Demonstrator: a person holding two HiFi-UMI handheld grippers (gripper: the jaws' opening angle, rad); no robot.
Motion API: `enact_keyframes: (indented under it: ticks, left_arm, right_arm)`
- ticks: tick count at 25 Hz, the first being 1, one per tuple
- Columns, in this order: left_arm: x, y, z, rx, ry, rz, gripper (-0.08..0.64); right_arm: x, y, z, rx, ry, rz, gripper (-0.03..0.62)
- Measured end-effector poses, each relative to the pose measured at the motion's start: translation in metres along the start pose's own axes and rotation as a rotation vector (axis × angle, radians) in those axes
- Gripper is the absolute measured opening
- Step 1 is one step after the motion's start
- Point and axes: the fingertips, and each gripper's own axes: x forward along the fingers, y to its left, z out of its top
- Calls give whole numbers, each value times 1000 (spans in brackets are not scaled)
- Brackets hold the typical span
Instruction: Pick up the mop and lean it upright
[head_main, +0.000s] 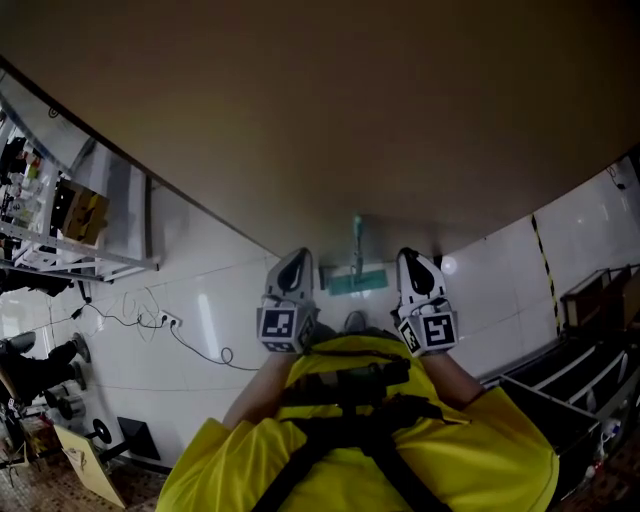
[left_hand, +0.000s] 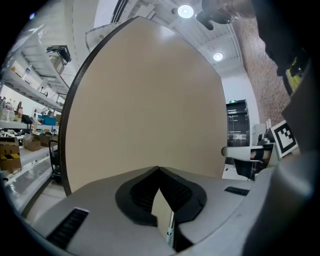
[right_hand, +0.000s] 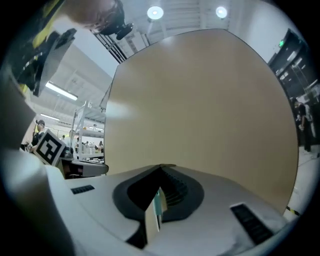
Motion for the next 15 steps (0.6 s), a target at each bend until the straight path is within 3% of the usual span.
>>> enact_keyframes:
  ticks: [5, 15]
  left_arm:
    - [4, -2, -1, 2, 10, -6, 0]
    - [7, 6, -3, 9, 25, 0, 0]
  right_arm:
    - [16, -2, -13, 43, 27, -2, 5]
    - [32, 11, -20, 39, 67, 36, 5]
